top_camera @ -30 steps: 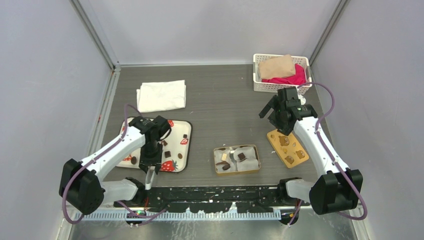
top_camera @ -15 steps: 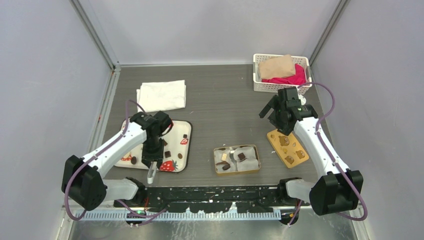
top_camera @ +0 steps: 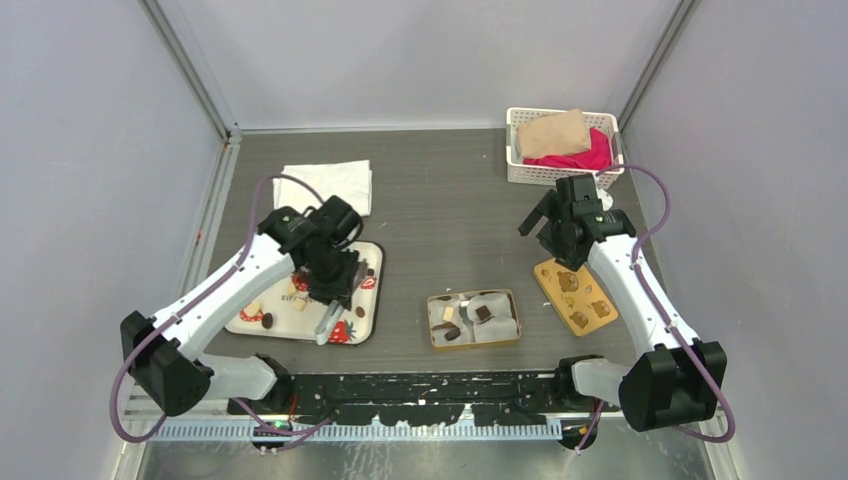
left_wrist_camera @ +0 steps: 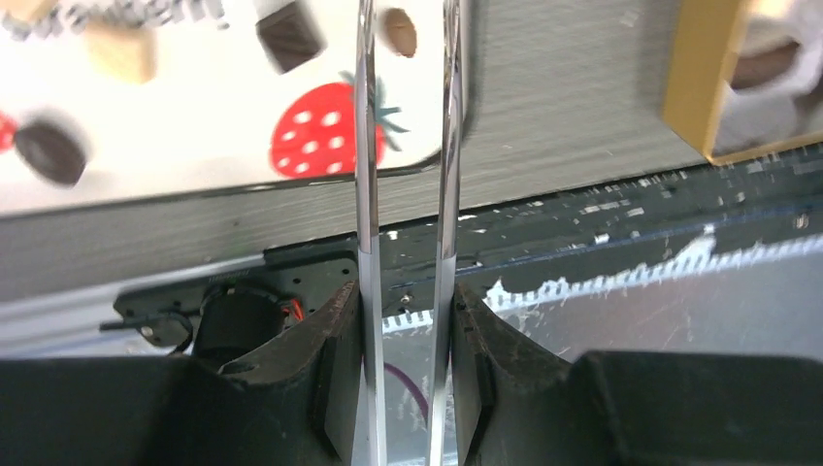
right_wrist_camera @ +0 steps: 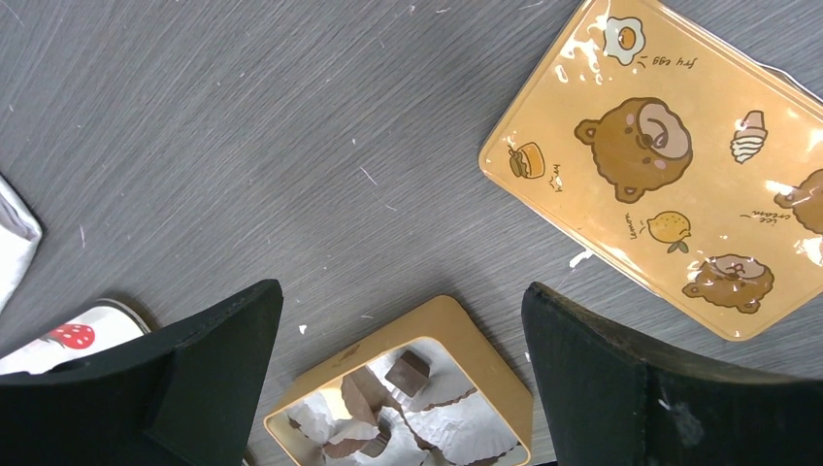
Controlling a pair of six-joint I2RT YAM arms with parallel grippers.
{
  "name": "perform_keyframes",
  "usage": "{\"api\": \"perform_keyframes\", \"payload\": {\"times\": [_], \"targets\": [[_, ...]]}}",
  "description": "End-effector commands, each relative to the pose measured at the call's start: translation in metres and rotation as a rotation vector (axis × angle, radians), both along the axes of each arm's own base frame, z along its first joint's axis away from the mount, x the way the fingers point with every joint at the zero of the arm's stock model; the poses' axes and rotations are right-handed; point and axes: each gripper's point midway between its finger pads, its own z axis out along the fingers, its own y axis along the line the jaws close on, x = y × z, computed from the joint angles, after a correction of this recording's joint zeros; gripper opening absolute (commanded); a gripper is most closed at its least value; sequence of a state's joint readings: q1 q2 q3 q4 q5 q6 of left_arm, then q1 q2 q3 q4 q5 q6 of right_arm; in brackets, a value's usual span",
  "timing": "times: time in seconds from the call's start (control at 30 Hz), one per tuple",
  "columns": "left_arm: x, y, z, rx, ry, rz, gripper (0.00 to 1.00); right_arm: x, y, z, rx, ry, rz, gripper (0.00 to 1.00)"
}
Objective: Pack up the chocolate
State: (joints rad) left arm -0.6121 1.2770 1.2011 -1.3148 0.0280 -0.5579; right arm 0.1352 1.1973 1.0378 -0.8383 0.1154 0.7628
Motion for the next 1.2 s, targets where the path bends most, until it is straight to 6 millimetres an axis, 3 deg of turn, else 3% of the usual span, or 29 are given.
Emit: {"api": "perform_keyframes", "payload": {"times": [0.0, 0.2, 0.5, 0.87, 1.17], "targets": [[0.002, -0.067, 0.026, -0.158, -0.113, -0.241, 0.00, 0.006, -0.004, 0.018, -0.012, -0.068, -0.015, 0.99], [-0.024, -0.144, 0.038, -0.344, -0.134, -0.535, 0.00, 0.000, -0.008, 0.021, -0.029, -0.070, -0.014, 0.99], [-0.055, -0.200, 0.018, -0.411, -0.041, -0.807, 0.00, -0.014, -0.014, 0.023, -0.047, -0.071, -0.026, 0.99], [-0.069, -0.225, 0.007, -0.506, 0.028, -0.918, 0.00, -0.031, -0.023, 0.025, -0.092, -0.043, -0.028, 0.99], [-0.067, -0.242, -0.011, -0.506, 0.058, -0.923, 0.00, -0.036, -0.026, 0.028, -0.103, -0.044, -0.035, 0.99]]}}
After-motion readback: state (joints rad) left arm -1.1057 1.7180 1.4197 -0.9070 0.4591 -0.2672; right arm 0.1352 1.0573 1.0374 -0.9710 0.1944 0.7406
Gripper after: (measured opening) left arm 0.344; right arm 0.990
